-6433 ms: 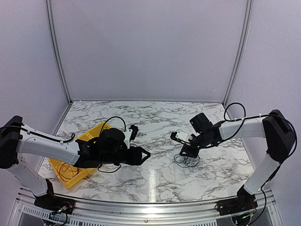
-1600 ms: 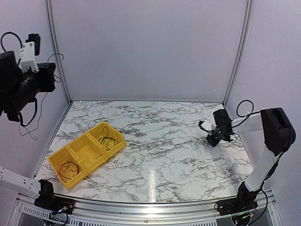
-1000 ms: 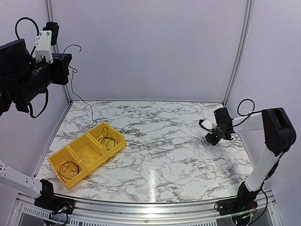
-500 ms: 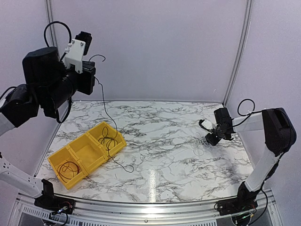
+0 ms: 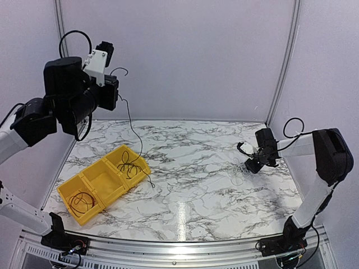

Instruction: Untangle the cables

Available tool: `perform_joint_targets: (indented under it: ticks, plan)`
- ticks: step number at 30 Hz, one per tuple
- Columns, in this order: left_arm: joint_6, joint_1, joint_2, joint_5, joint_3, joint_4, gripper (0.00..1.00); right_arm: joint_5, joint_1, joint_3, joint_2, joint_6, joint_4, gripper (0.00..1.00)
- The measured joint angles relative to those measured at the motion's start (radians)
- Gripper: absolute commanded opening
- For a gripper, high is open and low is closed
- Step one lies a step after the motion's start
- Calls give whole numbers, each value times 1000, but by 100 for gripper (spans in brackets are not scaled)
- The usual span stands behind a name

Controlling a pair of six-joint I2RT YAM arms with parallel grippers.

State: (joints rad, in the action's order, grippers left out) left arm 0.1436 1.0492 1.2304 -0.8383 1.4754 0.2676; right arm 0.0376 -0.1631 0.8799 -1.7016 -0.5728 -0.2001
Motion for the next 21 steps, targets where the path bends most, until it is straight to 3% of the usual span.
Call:
perform_joint_targets:
  ticks: [9,15,21]
  plan:
    - [97,-44,34,2,224,-13,0,-2,0,0,0,-2,0,44]
    - [119,-95,48,11,219,-13,0,-2,0,0,0,-3,0,44]
    - [86,-158,49,53,104,-14,0,-3,0,0,0,-3,0,44]
